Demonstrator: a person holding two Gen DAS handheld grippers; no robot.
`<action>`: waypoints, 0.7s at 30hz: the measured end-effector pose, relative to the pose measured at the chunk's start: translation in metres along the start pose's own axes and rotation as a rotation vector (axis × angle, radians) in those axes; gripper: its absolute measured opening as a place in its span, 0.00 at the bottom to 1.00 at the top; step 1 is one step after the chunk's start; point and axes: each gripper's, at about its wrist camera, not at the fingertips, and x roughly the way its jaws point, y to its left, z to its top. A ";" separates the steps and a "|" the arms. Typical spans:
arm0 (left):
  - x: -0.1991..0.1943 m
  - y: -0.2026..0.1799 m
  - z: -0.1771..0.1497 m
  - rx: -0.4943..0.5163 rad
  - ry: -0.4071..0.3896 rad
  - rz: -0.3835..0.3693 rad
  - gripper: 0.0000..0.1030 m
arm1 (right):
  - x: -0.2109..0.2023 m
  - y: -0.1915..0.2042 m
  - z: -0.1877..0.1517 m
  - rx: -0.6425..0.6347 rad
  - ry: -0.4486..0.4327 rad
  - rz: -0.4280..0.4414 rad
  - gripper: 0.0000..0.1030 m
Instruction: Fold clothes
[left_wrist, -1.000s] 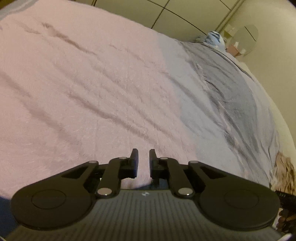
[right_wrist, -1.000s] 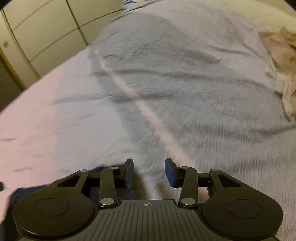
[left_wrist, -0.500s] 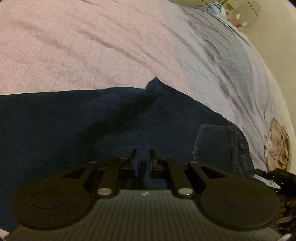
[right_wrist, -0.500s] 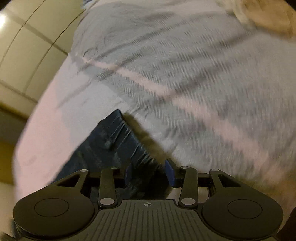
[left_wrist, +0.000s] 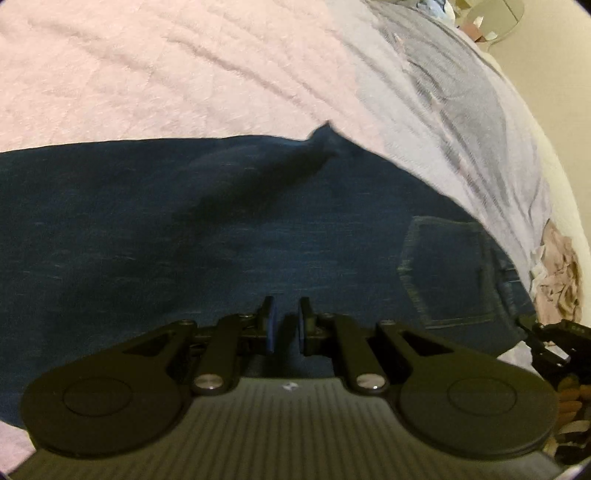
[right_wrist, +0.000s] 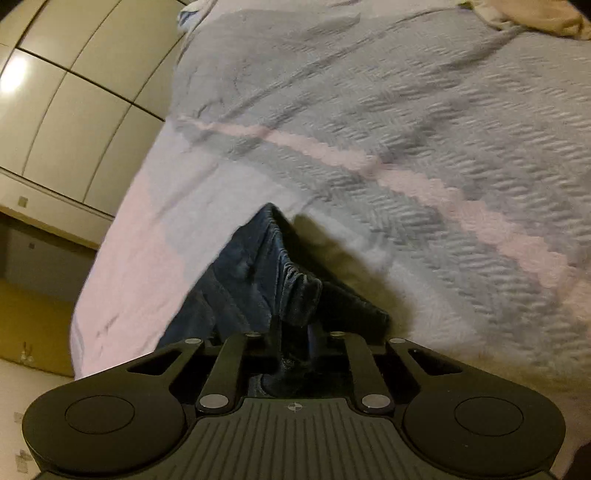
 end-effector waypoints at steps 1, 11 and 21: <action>0.000 0.003 -0.001 0.001 0.003 0.009 0.07 | 0.003 -0.006 -0.001 0.015 0.009 -0.027 0.10; -0.031 0.021 0.003 0.051 -0.044 0.050 0.09 | 0.022 0.043 -0.004 -0.293 -0.096 -0.357 0.44; -0.029 0.054 0.069 0.199 -0.168 0.147 0.25 | 0.080 0.065 0.040 -0.369 -0.029 -0.254 0.46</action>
